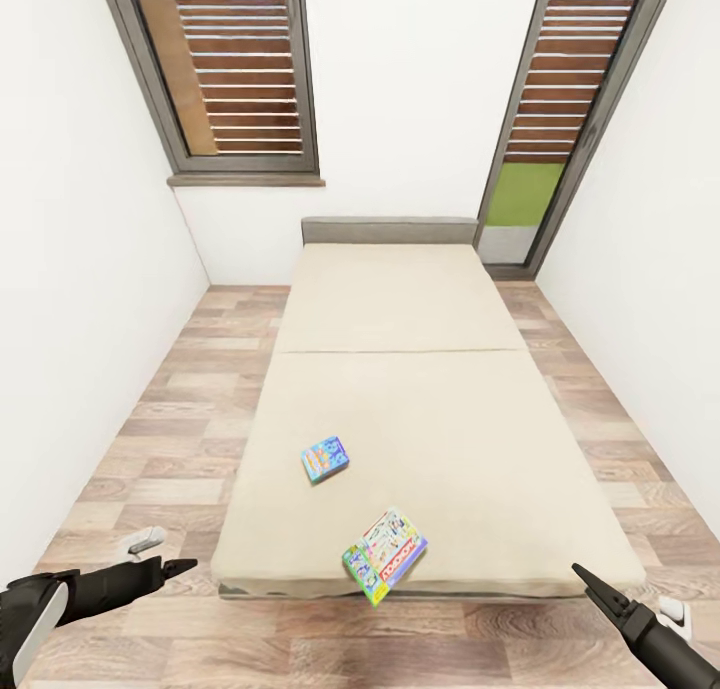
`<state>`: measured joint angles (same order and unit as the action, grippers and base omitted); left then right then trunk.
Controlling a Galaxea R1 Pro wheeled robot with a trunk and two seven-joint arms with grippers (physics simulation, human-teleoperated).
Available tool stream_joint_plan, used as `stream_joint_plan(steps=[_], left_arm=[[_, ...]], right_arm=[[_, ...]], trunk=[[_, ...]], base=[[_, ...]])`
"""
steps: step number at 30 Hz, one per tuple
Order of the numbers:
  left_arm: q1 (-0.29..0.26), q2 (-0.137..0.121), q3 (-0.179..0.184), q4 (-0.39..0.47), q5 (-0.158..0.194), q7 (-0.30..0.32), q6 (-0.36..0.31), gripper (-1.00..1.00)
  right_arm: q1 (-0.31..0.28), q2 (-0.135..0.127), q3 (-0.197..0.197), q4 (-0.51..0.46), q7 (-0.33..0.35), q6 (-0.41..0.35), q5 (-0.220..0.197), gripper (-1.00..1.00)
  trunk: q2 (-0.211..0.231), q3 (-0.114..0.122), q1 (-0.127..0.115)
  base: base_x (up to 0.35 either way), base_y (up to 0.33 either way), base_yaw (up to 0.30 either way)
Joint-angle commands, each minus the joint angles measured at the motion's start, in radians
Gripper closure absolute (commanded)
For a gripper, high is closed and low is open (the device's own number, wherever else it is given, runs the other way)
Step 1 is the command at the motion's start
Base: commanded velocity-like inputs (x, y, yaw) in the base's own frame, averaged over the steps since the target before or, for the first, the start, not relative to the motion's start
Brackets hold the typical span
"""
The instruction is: Put all the toys in the child's room - the three board games (two on the bed and one on the table), the two jigsaw puzzles on the table, and the tennis ball on the table - inside the toy box on the table in the child's room.
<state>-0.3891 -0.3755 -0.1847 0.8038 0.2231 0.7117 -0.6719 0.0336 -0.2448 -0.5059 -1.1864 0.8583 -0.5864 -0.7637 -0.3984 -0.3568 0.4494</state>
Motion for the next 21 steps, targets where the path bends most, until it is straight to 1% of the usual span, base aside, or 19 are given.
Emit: stream_joint_plan(steps=[1,3,9,21], left_arm=[[-0.001,0.002,-0.001,0.0,0.003,-0.006,-0.006,-1.0],[-0.001,0.006,-0.001,0.0,0.003,-0.036,-0.006,-1.0],[-0.001,0.008,-0.001,0.0,0.003,-0.062,-0.006,-1.0],[-0.001,0.015,0.0,-0.002,0.002,-0.075,-0.005,-1.0]], right_arm=[[0.0,0.0,0.0,-0.001,-0.001,-0.007,-0.006,-1.0],[0.0,0.001,0.0,-0.001,-0.001,-0.007,-0.006,-1.0],[0.0,0.001,0.0,-0.001,-0.001,-0.007,-0.006,-1.0],[0.0,0.002,0.001,-0.003,-0.006,-0.007,-0.006,-1.0]], trunk=[[-0.002,0.0,0.001],[-0.002,0.004,0.001],[-0.002,0.013,0.001],[-0.002,0.033,0.001]], base=[[0.0,0.0,0.0],[0.0,0.0,0.0],[0.0,0.0,0.0],[0.0,0.0,0.0]])
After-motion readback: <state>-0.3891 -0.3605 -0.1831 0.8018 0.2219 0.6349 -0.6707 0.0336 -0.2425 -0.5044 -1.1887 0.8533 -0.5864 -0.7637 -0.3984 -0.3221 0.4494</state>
